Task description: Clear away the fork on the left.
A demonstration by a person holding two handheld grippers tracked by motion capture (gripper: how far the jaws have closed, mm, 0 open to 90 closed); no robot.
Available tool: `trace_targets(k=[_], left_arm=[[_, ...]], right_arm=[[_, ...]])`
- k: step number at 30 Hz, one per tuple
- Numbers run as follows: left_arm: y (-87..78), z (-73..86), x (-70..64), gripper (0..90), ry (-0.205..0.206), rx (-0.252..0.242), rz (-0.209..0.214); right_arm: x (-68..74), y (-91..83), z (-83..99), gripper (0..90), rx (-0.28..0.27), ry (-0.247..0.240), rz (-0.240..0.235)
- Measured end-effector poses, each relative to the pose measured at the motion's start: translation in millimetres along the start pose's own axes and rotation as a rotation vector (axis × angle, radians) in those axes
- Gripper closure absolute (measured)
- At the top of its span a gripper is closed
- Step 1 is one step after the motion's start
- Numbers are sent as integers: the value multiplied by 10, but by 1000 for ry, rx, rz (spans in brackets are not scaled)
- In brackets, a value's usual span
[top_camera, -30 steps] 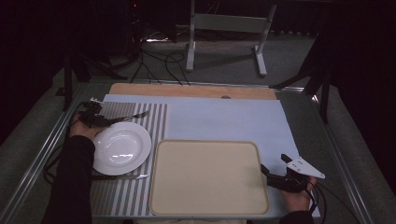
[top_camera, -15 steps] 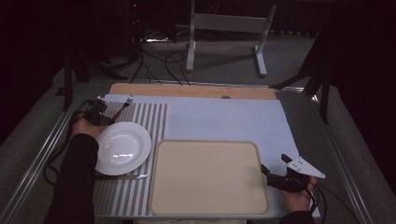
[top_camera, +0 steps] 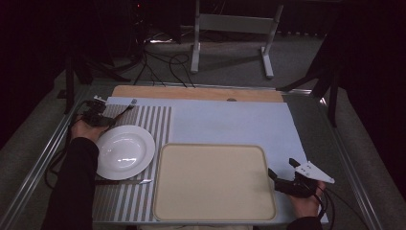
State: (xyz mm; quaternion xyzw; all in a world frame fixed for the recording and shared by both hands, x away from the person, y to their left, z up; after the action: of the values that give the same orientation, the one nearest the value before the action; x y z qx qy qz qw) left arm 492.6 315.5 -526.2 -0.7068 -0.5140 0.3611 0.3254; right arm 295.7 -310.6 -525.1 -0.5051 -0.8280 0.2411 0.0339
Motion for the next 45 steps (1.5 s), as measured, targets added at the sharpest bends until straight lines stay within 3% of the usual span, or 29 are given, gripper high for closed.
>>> trace_targets(k=[8, 9, 11, 18, 23, 28, 37, 45], left_arm=[[-210, -36, -28, 766, -11, -82, 7], [-221, -34, -39, 766, -11, -83, 21], [-241, -33, -44, 766, -11, -94, 3], [-303, -38, -95, 766, -25, -132, 18], [-371, -52, -163, 766, -40, -168, 45], [-471, -80, -256, 765, -21, -201, 52], [-628, -128, -406, 766, -27, -274, 64], [-673, -138, -521, 766, -3, -289, 67]], right_arm=[[8, 3, -4, 84, -2, -1, -5], [9, 4, -5, 84, -3, -1, -6], [12, 7, -6, 84, -2, -3, -7], [14, 7, -6, 84, -3, -1, -8], [16, 9, -8, 84, -2, -4, -7], [17, 7, -10, 84, -4, -2, -8], [26, 17, -10, 85, -3, -3, -12], [26, 18, -10, 84, -4, -3, -13]])
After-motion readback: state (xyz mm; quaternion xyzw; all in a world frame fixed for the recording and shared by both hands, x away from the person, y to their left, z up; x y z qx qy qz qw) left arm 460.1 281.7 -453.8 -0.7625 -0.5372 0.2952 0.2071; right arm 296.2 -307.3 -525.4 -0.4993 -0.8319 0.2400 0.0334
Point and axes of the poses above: each handheld gripper's, and its own axes: y roughly forward along the jaws, z roughly out of its underside, x roughly to its left, the point moved 6 cm from there along y, roughly forward along the jaws, and after that the axes turned 11 degrees about -y, right-handed, at the moved point
